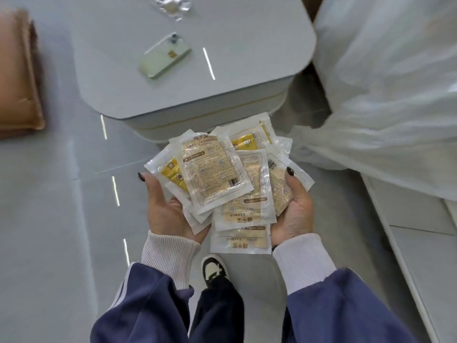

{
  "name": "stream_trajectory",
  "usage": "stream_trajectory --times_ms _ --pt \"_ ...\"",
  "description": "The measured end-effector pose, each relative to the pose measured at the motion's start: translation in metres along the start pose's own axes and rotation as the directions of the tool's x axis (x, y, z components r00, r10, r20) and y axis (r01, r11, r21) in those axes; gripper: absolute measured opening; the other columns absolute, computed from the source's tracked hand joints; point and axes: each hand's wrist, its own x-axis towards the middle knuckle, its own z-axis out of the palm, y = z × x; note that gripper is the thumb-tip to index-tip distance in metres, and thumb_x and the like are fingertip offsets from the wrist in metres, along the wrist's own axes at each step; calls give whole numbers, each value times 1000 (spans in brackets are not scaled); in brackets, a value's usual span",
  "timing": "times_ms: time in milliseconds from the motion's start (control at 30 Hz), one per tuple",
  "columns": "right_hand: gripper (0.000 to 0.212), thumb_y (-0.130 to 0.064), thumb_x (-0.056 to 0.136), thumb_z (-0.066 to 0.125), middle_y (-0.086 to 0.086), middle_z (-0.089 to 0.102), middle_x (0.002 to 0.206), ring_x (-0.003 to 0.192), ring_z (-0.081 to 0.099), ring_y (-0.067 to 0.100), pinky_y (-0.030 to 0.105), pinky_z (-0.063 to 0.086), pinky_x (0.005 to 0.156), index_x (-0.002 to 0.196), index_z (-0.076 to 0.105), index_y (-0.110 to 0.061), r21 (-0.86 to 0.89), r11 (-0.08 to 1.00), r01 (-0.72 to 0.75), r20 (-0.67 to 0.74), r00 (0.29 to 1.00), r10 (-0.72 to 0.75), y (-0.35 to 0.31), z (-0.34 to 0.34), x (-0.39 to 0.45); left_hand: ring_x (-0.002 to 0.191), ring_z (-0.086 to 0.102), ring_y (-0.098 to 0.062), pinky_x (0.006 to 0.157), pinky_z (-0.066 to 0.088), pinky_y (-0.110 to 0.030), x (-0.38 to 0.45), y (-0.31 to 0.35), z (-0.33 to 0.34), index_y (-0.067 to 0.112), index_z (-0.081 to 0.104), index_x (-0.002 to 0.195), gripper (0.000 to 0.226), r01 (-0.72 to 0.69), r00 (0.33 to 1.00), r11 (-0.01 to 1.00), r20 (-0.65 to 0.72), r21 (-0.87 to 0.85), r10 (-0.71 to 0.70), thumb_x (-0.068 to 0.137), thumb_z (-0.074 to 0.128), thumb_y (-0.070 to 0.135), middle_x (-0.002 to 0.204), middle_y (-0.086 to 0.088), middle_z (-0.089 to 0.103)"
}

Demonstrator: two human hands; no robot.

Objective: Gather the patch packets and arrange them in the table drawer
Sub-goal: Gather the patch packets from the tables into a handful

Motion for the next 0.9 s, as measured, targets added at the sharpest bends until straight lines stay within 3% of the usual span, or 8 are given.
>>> stream_trajectory --times_ms 100,233,367,567,700,800,900 --pt "30 -26 82 60 14 72 98 89 68 35 51 53 84 107 71 -12 -10 1000 -22 50 999 22 41 43 16 131 47 -38 107 35 -59 -8 55 -17 24 55 135 86 -75 997 997 -15 -19 74 75 35 83 143 -9 51" --pt "44 -26 77 63 15 71 101 93 67 36 51 53 84 118 65 -9 -68 994 -81 80 993 86 84 95 39 137 39 -39 112 24 -61 -10 117 -42 29 39 146 89 -136 991 990 -12 -22 136 76 34 84 151 -7 41" --pt "52 -26 72 66 15 70 102 98 66 36 52 51 88 120 63 -8 -105 989 -104 83 990 113 101 130 66 133 44 -39 108 31 -61 2 155 -52 27 42 144 91 -150 988 987 -32 -54 149 74 34 85 147 -9 46" --pt "42 -25 79 62 14 70 102 99 65 37 56 47 93 118 65 -10 -171 976 -136 43 988 146 110 196 114 131 45 -42 107 31 -63 39 215 -52 21 43 144 97 -155 987 977 -65 -148 147 72 38 86 145 -15 47" --pt "24 -27 85 60 13 71 101 94 67 35 56 47 93 99 73 -14 -172 979 -111 72 990 125 114 247 137 135 41 -40 114 24 -59 61 264 -39 23 41 145 95 -163 985 975 -73 -150 153 71 44 83 149 -13 43" --pt "28 -27 88 56 10 74 85 77 71 30 46 53 80 75 78 -15 -183 981 -67 93 992 85 122 284 153 134 42 -40 113 26 -58 76 305 -36 23 41 145 93 -181 983 972 -67 -149 173 72 46 80 149 -12 43" --pt "27 -28 88 56 10 74 84 75 71 31 44 54 74 77 78 -15 -173 984 -40 67 996 53 142 318 168 128 50 -40 108 34 -59 90 349 -40 23 47 141 84 -185 982 974 -51 -128 180 80 35 78 141 -13 52"
